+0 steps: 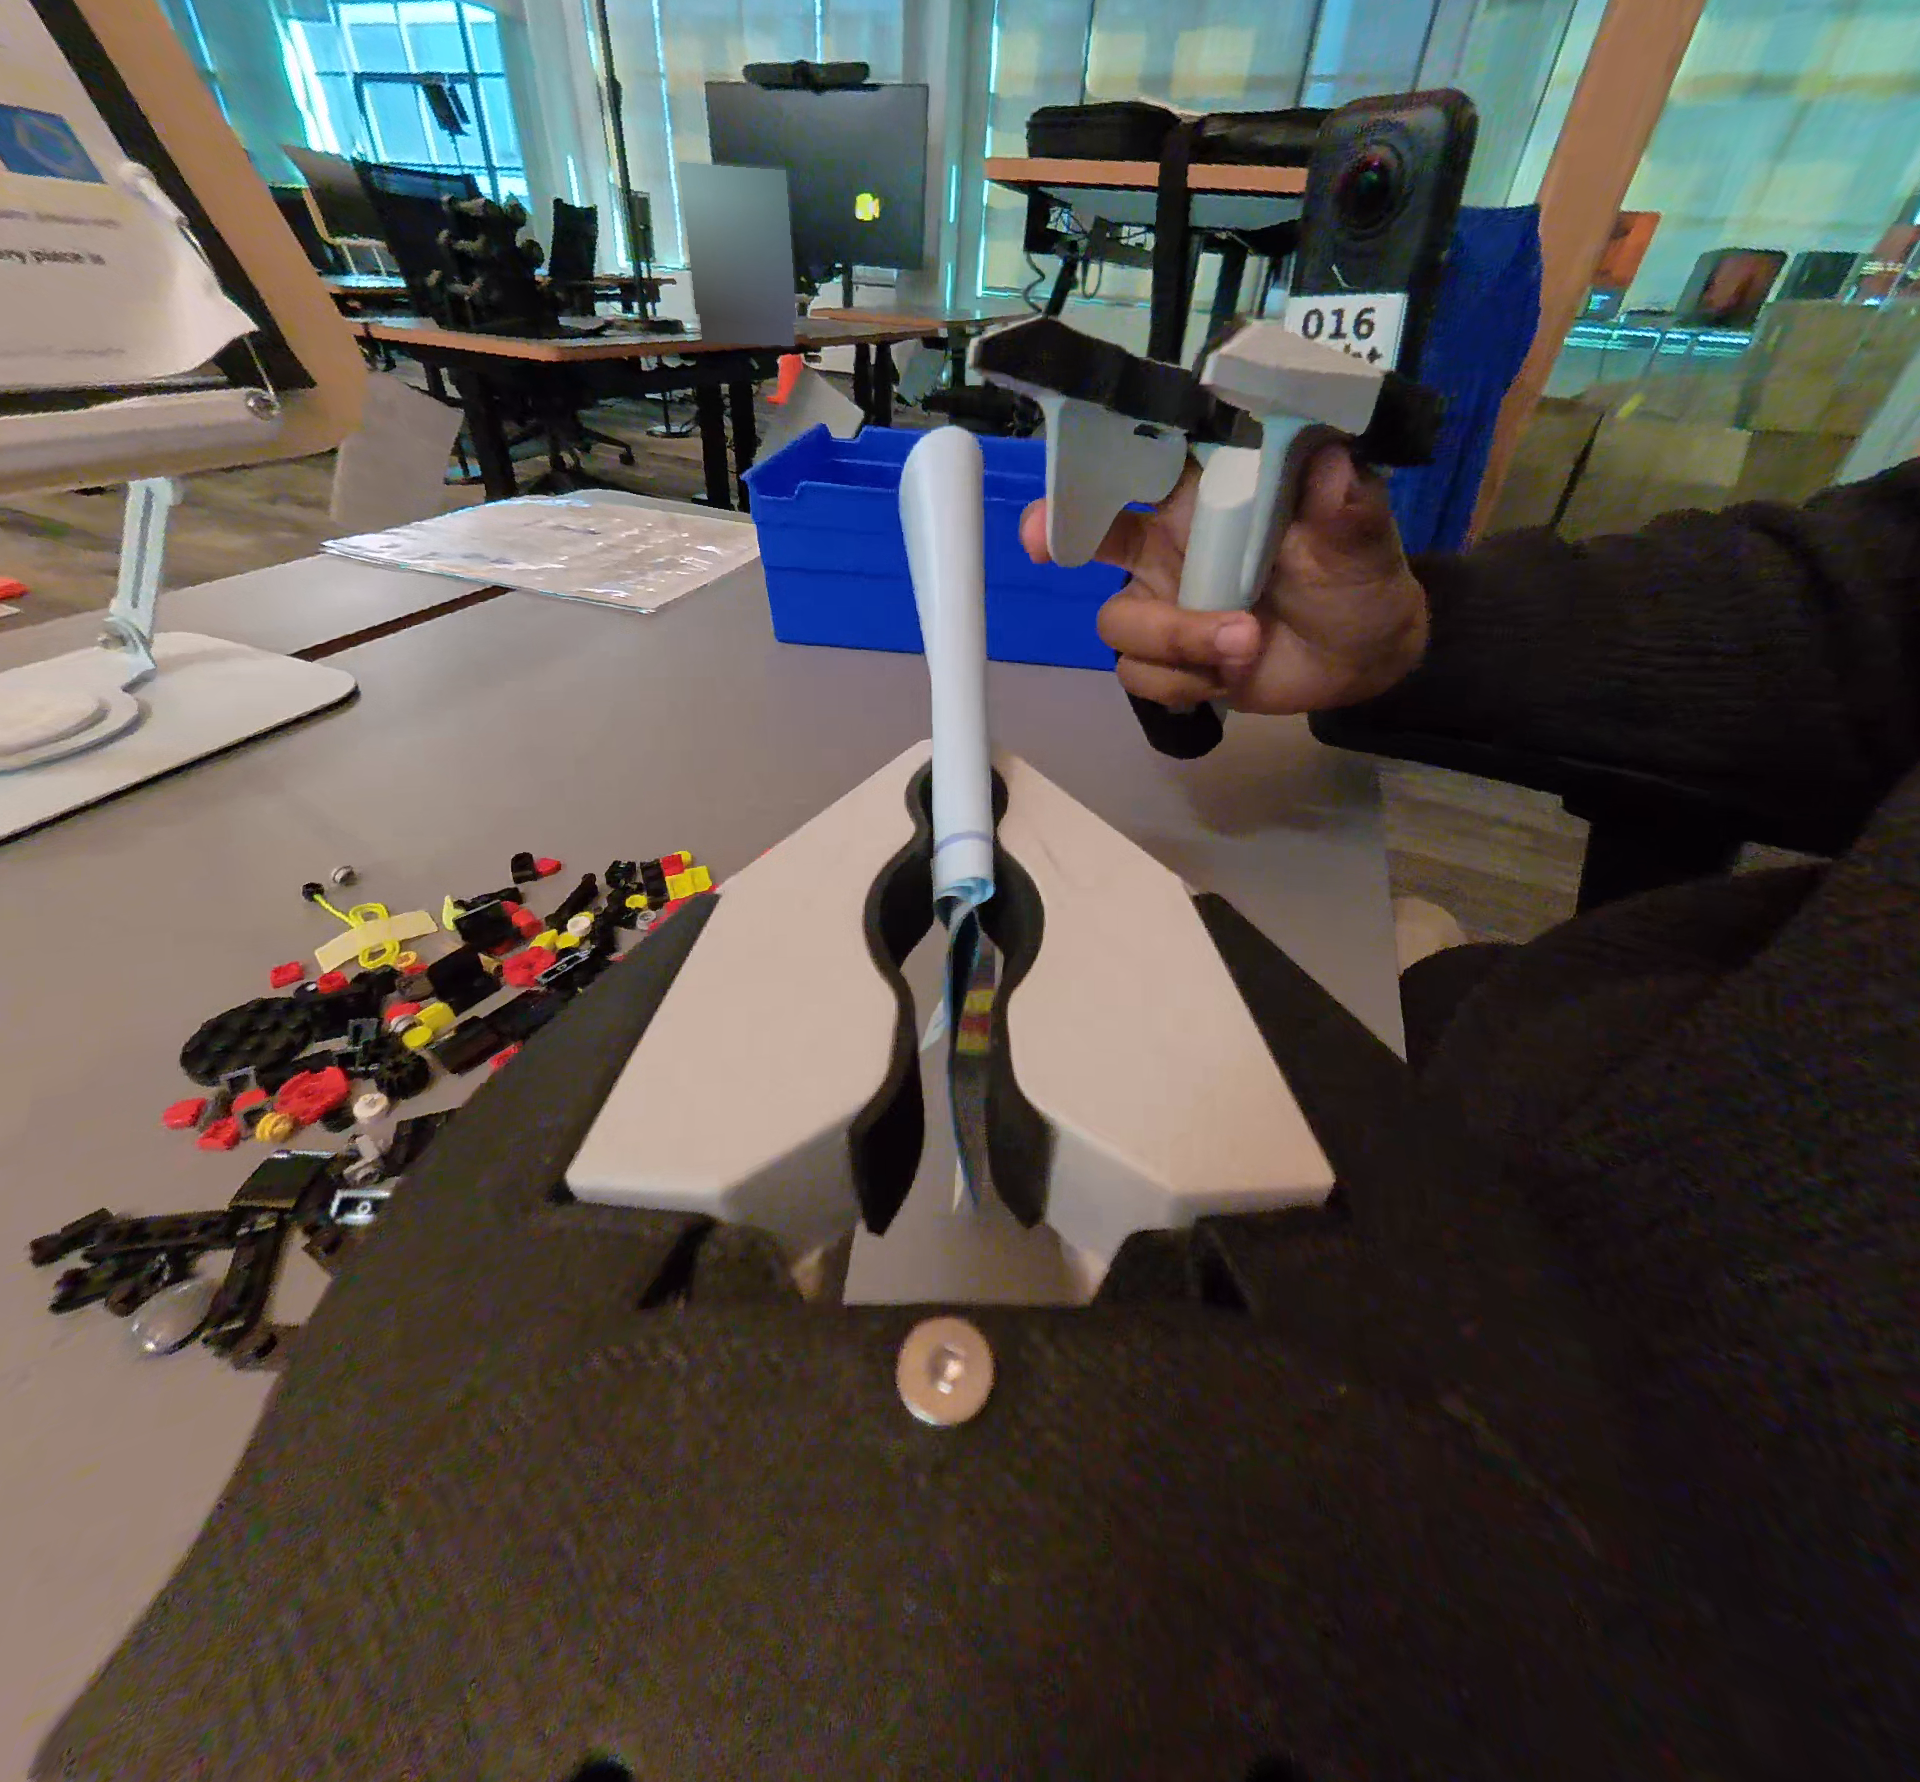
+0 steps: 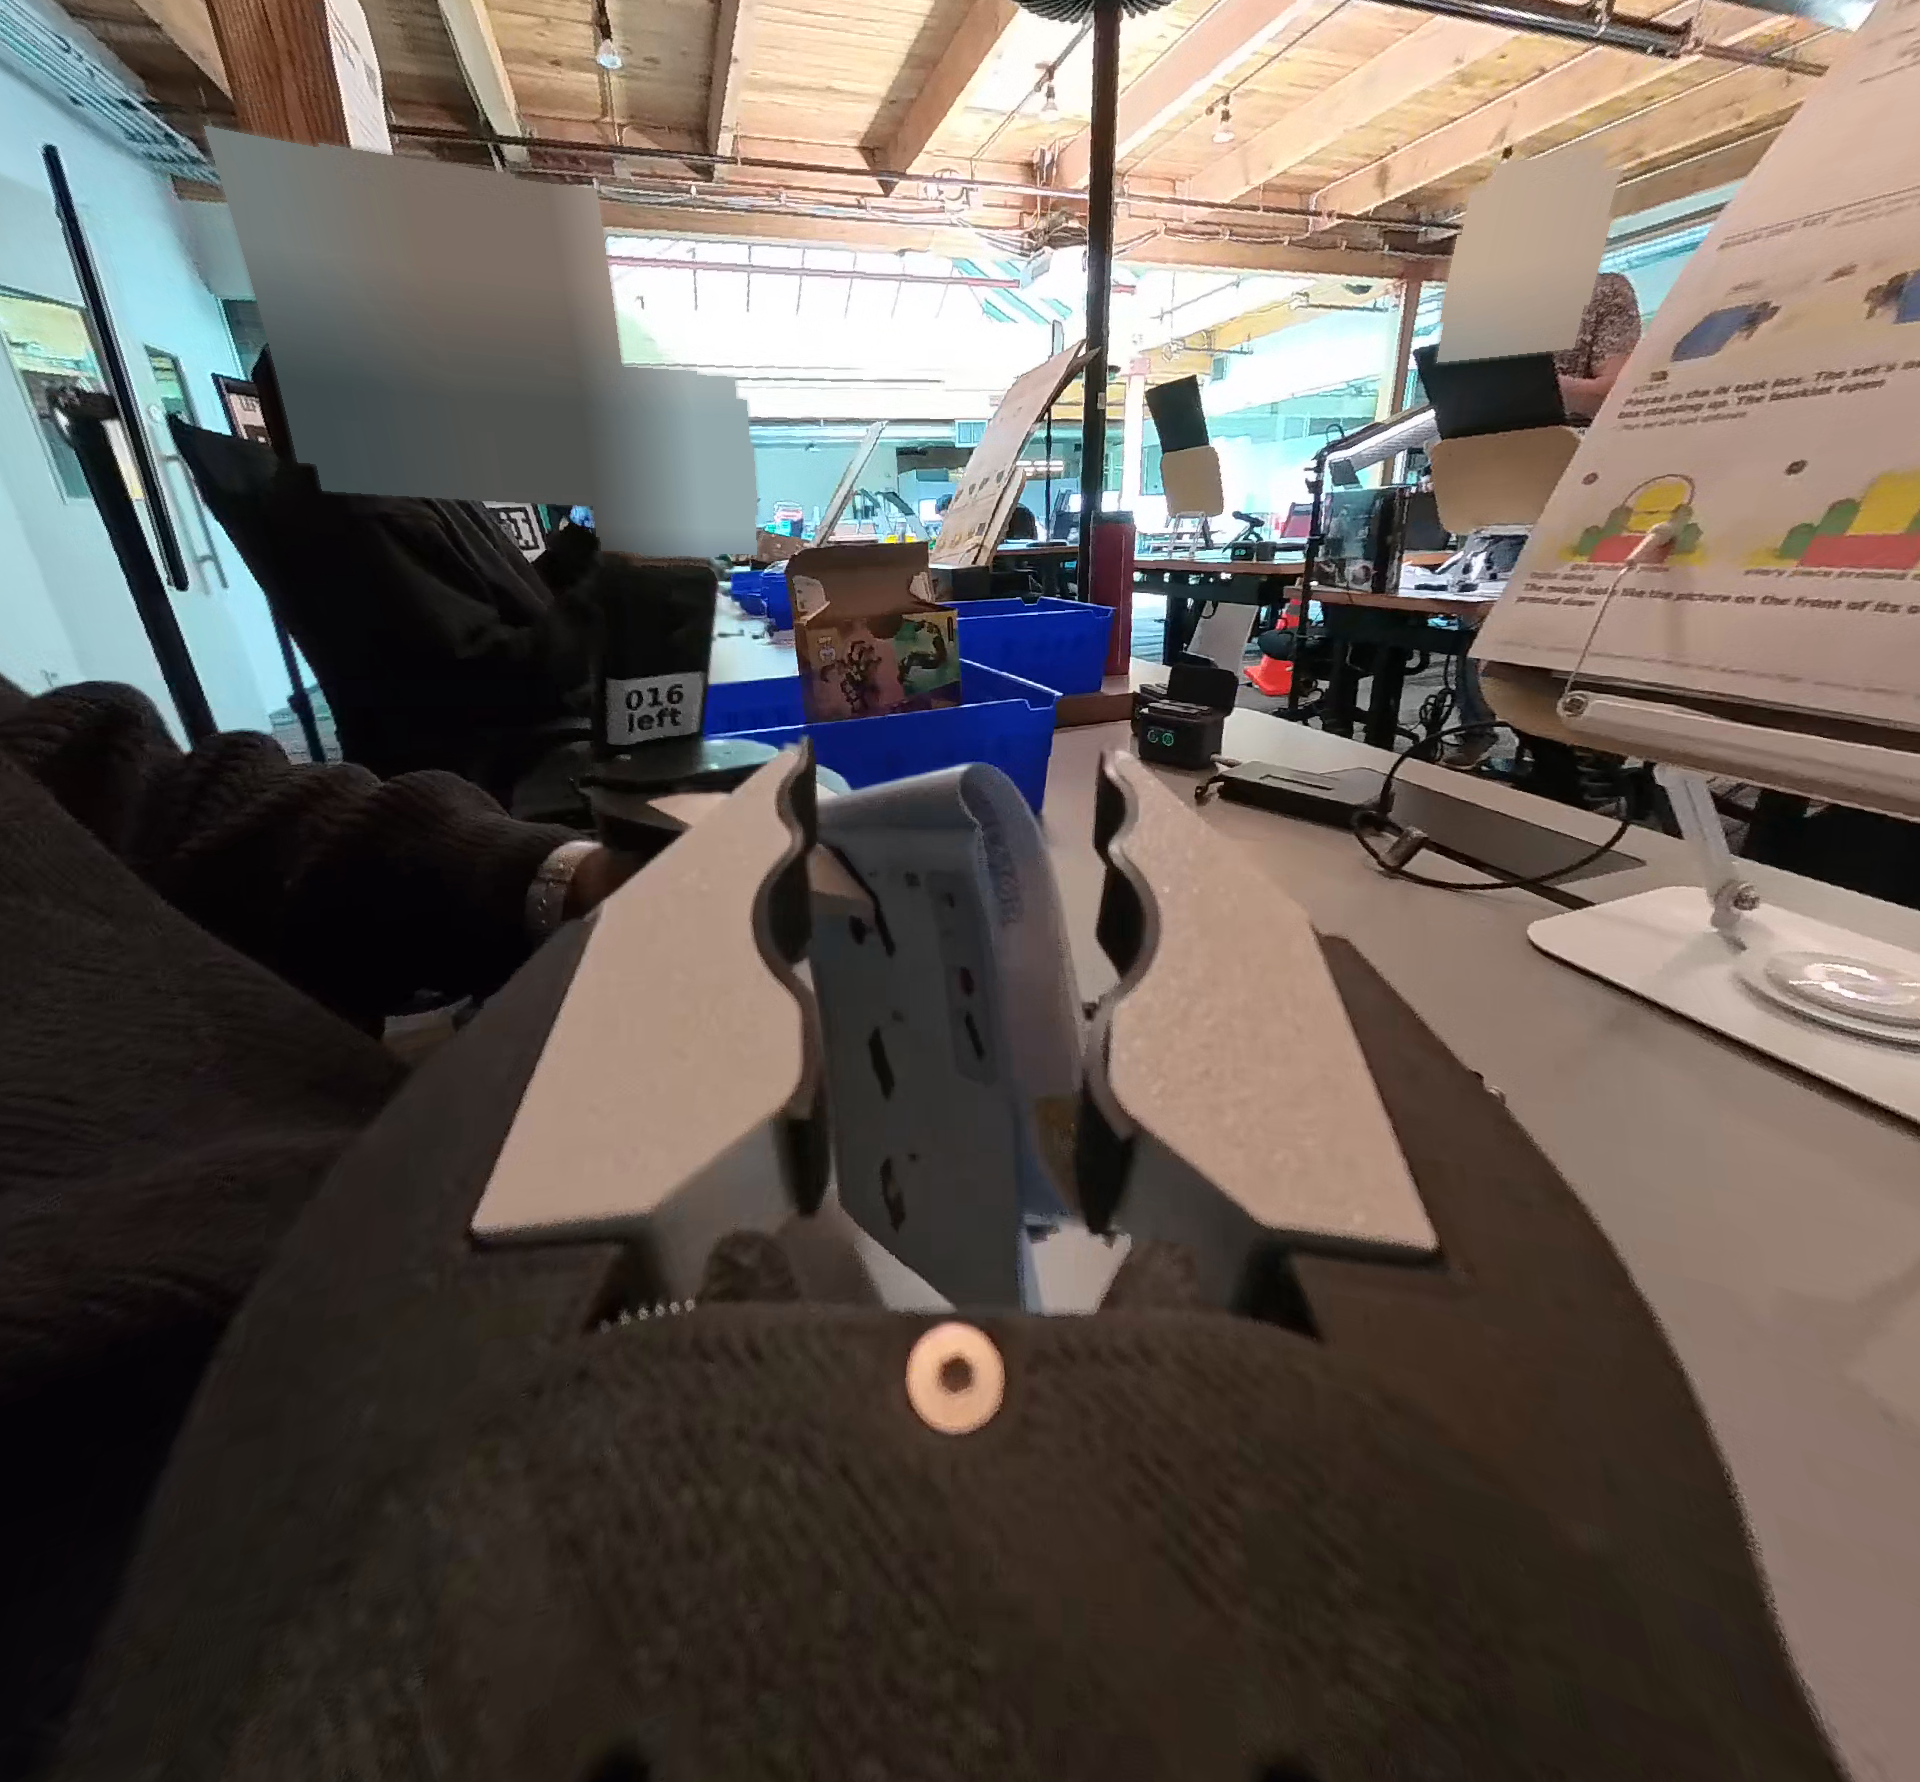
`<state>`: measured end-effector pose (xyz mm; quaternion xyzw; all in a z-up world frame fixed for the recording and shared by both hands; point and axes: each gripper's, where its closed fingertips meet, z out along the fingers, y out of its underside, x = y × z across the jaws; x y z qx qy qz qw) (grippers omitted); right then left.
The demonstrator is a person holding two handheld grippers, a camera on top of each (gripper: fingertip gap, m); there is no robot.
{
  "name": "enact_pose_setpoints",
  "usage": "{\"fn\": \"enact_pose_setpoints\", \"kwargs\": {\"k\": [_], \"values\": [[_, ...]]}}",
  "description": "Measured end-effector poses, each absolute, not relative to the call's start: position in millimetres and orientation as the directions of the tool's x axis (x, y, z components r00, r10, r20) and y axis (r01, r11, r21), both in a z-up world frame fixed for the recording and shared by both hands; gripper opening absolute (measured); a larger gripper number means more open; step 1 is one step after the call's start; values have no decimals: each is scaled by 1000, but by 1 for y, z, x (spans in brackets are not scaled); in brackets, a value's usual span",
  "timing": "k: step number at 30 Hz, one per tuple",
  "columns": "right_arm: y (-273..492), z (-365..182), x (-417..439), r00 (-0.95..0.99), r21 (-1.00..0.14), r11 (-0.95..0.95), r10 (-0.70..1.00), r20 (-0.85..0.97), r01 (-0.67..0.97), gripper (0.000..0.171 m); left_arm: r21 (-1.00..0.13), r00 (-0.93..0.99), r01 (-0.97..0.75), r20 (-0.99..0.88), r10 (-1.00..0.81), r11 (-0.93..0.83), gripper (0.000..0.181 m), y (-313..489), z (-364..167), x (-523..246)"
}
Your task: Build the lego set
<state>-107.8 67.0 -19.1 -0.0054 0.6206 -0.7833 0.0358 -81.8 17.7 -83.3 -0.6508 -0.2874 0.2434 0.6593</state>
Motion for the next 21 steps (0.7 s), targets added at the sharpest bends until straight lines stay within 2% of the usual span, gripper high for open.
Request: {"fn": "enact_pose_setpoints", "kwargs": {"k": [5,13,17,21], "values": [[63,-26,-104,-999,-979,-200,-33,35,-28,49,-997,725,53,76,684,54,0,16,-80,-78],[60,-32,-100,-998,-983,-185,-60,12,0,49,-994,747,84,105,657,64,0,22,-84,-81],[61,-31,-103,-998,-979,-203,-65,4,10,36,-994,745,91,113,657,68,0,22,-84,-82],[63,-29,-103,-998,-974,-225,-63,24,-9,33,-991,743,99,135,655,91,0,20,-82,-83]]}}
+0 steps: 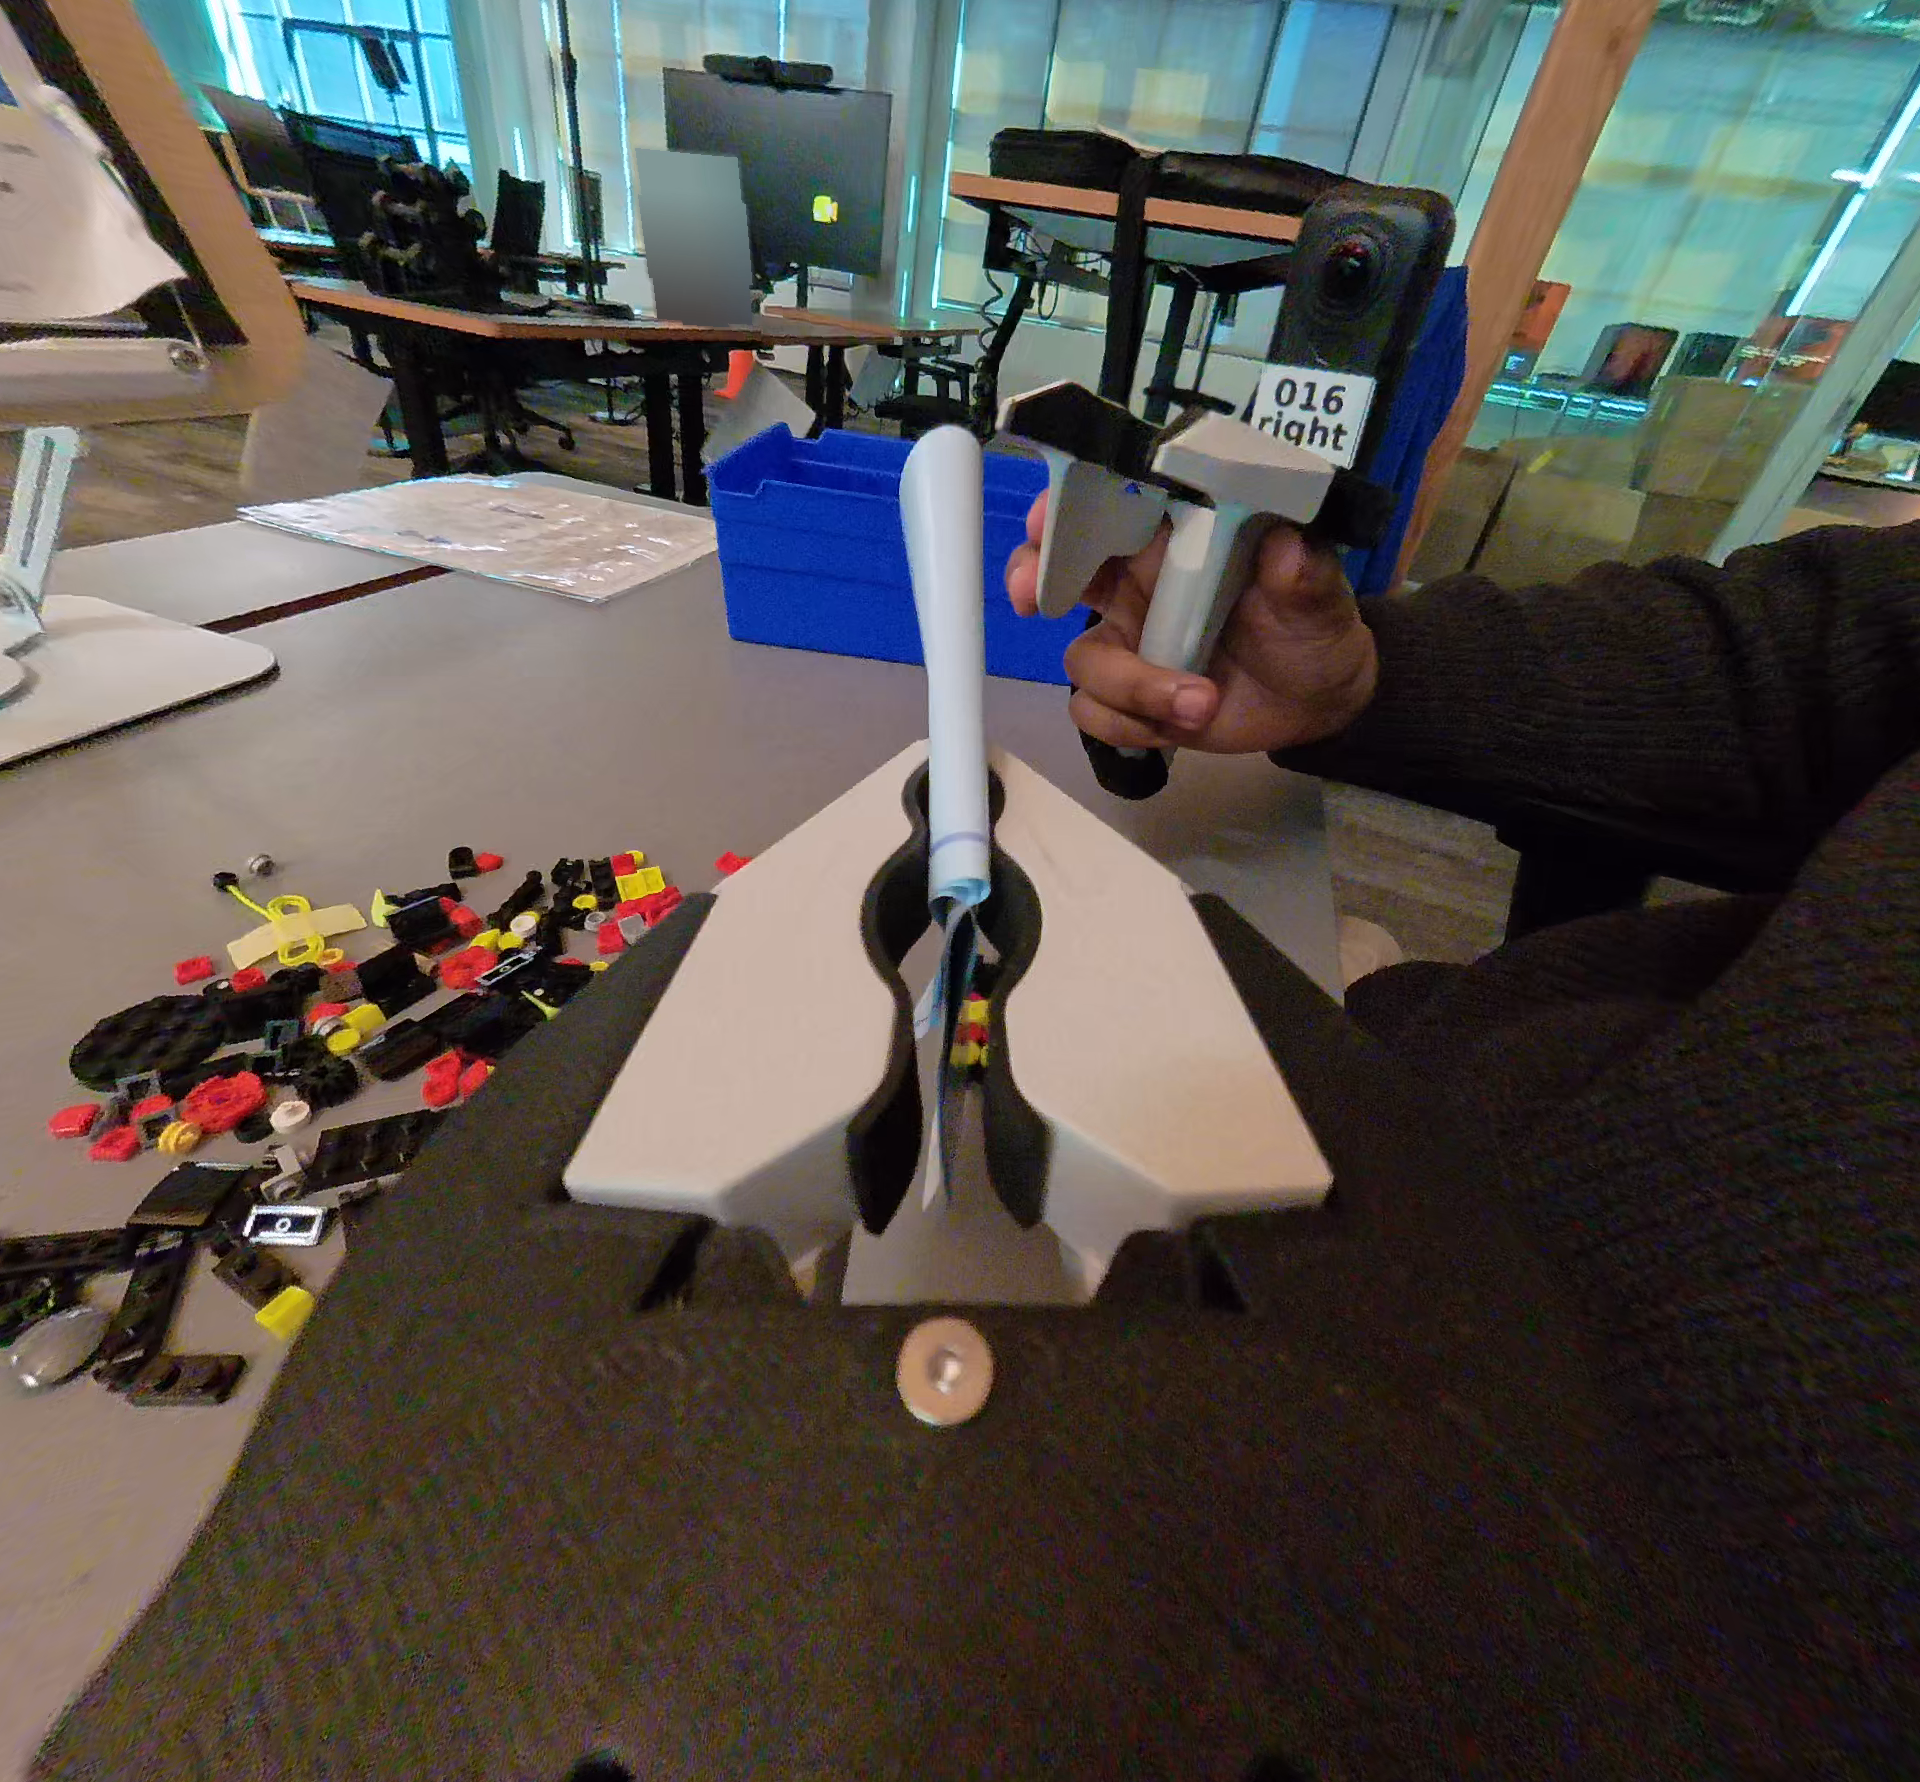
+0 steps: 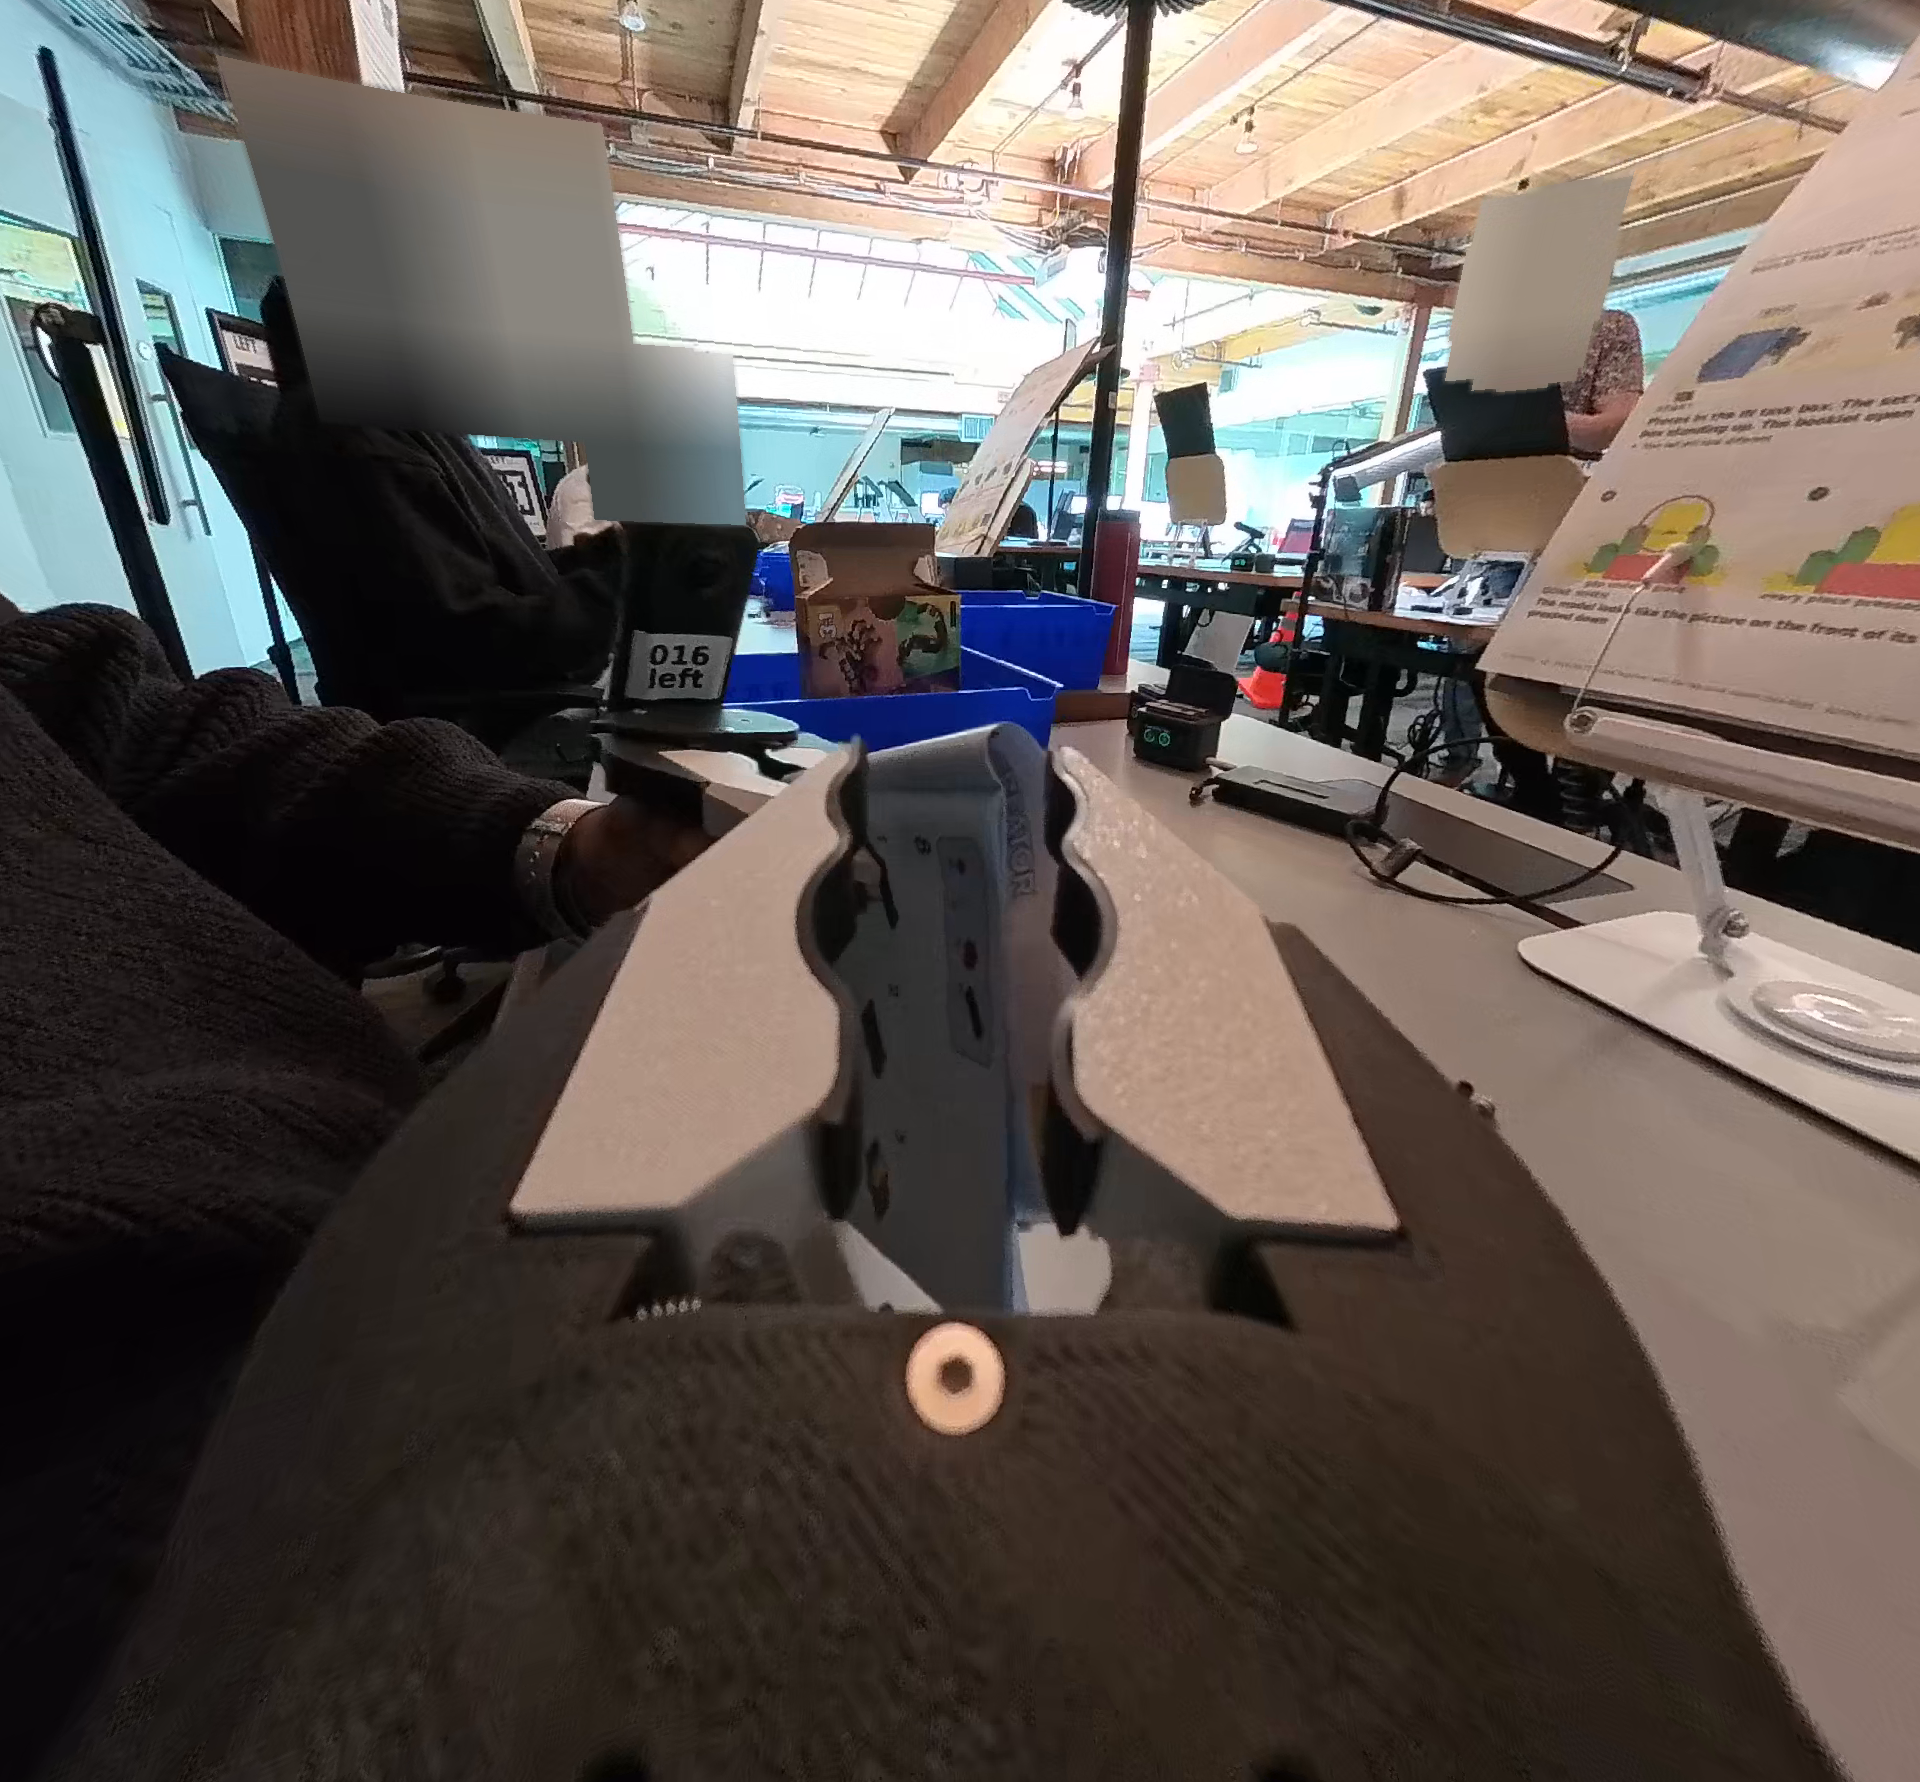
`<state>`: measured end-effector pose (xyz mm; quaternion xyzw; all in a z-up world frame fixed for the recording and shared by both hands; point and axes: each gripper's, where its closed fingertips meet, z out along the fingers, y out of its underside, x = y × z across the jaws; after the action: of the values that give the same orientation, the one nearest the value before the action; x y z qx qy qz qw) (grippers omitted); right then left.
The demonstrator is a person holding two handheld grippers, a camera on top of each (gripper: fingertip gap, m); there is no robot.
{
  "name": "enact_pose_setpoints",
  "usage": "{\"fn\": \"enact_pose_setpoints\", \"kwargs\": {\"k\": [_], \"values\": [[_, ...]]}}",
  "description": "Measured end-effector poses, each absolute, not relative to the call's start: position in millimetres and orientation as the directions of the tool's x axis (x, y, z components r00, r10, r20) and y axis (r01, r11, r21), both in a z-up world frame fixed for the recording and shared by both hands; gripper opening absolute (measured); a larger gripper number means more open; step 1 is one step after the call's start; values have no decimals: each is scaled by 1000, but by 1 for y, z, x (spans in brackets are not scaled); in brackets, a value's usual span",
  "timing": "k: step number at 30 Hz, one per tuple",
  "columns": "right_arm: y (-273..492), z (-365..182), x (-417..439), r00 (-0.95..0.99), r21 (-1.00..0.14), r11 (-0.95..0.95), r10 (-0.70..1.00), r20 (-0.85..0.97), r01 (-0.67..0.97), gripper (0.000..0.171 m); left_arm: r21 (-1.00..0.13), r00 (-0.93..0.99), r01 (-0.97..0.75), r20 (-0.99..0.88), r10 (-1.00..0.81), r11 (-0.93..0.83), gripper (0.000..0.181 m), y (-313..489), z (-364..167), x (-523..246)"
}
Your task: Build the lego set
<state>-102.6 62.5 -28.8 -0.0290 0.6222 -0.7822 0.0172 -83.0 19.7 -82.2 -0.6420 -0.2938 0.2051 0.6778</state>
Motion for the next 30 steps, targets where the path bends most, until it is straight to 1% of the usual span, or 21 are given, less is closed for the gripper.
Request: {"fn": "enact_pose_setpoints", "kwargs": {"k": [4,11,13,16,23,30], "values": [[62,-29,-99,-997,-973,-228,-70,44,-27,32,-992,743,94,123,658,79,0,17,-82,-83],[64,-30,-94,-991,-974,-223,-115,73,-46,22,-991,756,100,134,640,89,0,17,-82,-82],[65,-31,-91,-984,-973,-215,-137,110,-79,0,-990,757,102,139,638,95,0,18,-82,-82],[68,-35,-91,-978,-975,-200,-160,134,-101,0,-988,754,113,156,638,107,0,20,-82,-82],[70,-36,-98,-982,-977,-204,-159,102,-68,0,-982,742,123,189,643,147,0,12,-80,-84],[68,-38,-94,-979,-974,-190,-142,148,-120,0,-982,740,123,185,647,141,0,11,-80,-84]]}}
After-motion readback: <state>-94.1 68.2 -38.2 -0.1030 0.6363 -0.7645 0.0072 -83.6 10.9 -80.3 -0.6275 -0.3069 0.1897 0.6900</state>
